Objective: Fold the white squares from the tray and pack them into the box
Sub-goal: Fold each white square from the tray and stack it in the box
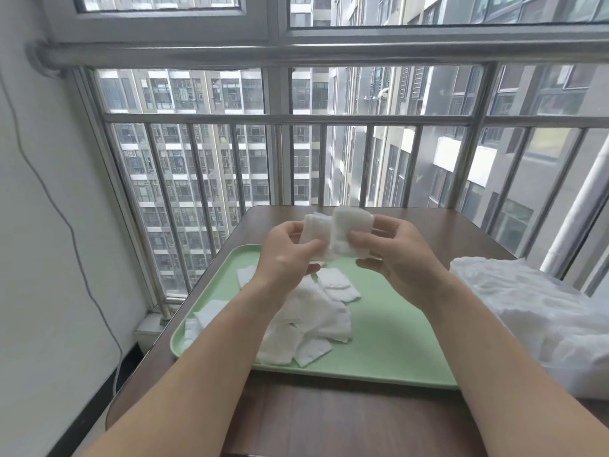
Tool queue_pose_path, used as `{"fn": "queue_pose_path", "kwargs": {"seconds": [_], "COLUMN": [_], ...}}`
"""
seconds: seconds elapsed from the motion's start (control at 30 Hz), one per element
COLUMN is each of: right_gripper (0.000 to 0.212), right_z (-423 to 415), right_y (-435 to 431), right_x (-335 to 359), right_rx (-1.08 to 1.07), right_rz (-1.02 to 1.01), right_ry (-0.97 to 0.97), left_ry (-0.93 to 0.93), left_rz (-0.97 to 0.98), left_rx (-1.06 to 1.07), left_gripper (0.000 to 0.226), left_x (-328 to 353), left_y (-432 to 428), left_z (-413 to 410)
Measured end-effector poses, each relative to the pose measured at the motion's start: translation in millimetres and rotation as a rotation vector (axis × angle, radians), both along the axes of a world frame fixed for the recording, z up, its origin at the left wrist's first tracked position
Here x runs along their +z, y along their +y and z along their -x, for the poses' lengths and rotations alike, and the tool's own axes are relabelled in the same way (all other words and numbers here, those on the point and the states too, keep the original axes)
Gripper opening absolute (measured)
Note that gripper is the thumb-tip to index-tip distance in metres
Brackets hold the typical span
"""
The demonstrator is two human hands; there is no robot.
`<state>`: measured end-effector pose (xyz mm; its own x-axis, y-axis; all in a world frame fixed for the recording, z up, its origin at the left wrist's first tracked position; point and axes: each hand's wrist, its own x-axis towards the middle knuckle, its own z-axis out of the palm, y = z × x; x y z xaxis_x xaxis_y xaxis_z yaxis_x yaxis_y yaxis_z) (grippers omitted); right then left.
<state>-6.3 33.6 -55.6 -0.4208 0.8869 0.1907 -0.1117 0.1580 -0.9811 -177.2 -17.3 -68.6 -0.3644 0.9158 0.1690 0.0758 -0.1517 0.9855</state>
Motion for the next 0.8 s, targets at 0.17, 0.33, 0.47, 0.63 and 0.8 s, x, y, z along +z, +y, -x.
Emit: {"fn": "queue_pose_path", "kwargs": {"seconds": [0.17, 0.33, 0.47, 0.63, 0.8], "right_gripper": [0.051, 0.03, 0.036, 0.052, 0.025], "right_z": [3.2, 2.5, 5.3, 8.8, 12.4], "right_y": [-2.2, -1.8, -3.5, 0.5, 14.3], "right_x": [-2.1, -1.9, -4.2, -9.9, -30.5], "right_rx": [0.014, -0.069, -0.186, -0.233, -0.235], "right_rz": [-0.007, -0.004, -0.098, -0.22, -0.436], "right_ry": [-0.006, -0.035, -0.176, -0.445, -0.954], "left_ry": [0.013, 0.026, -0.062, 0.043, -0.057], "left_rz": [-0.059, -0.046, -0.023, -0.093, -0.091], "left_rx": [-0.126, -0.203, -0.194, -0.083, 0.107], "left_gripper": [0.018, 0.013, 0.025, 0.02, 0.011], "left_x": [3.8, 4.1, 6.2, 2.7, 6.6], "left_y": [-3.0, -4.2, -2.5, -2.2, 3.3], "left_z": [-4.1, -6.5, -5.9, -3.7, 10.5]}}
